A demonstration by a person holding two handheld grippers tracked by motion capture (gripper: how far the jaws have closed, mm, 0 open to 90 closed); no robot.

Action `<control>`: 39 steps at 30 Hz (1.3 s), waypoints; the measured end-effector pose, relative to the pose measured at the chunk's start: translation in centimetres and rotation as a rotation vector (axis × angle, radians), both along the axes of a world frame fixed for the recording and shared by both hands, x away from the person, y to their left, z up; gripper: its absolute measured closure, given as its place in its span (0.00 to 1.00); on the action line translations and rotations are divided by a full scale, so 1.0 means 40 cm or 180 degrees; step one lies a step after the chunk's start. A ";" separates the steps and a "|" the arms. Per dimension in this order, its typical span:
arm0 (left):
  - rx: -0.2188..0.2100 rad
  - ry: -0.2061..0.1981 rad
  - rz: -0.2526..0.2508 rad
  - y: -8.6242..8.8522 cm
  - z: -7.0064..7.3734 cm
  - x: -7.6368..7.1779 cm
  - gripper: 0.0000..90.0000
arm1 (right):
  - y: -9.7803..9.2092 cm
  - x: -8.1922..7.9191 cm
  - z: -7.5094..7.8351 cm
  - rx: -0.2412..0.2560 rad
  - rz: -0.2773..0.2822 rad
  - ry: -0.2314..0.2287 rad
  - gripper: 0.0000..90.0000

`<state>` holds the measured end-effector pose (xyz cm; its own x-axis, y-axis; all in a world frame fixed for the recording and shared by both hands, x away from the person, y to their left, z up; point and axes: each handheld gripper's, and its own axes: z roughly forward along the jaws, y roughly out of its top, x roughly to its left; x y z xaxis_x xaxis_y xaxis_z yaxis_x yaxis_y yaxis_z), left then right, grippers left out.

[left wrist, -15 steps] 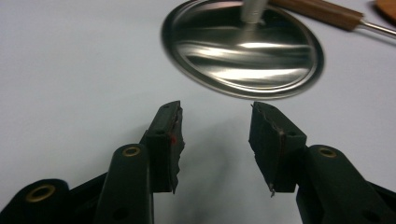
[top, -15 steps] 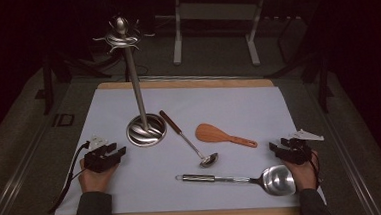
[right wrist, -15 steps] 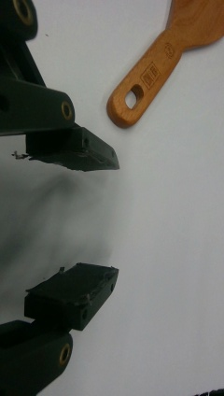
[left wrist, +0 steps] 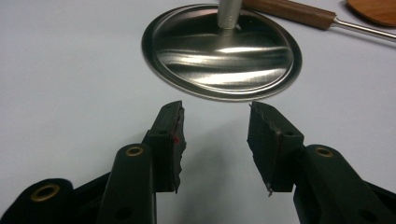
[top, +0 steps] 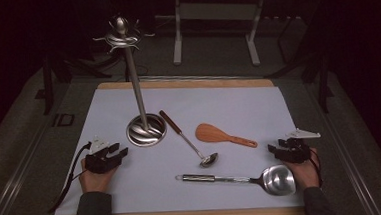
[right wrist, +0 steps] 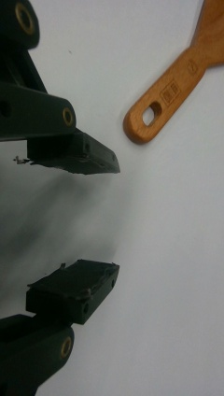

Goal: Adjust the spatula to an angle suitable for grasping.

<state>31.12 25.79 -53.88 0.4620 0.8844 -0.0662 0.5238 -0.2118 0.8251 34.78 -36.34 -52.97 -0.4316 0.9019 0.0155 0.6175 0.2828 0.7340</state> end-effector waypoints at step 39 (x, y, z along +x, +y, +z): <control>0.0016 -0.0022 -0.0060 -0.005 -0.001 -0.006 0.62 | 0.356 -0.035 0.178 -0.0907 0.1905 0.0298 0.69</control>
<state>30.90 25.61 -53.90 0.4791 0.8758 -0.0585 0.5139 -0.2258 0.8276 33.39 -22.10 -45.87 -0.8671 0.4818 -0.1262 0.3513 0.7713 0.5308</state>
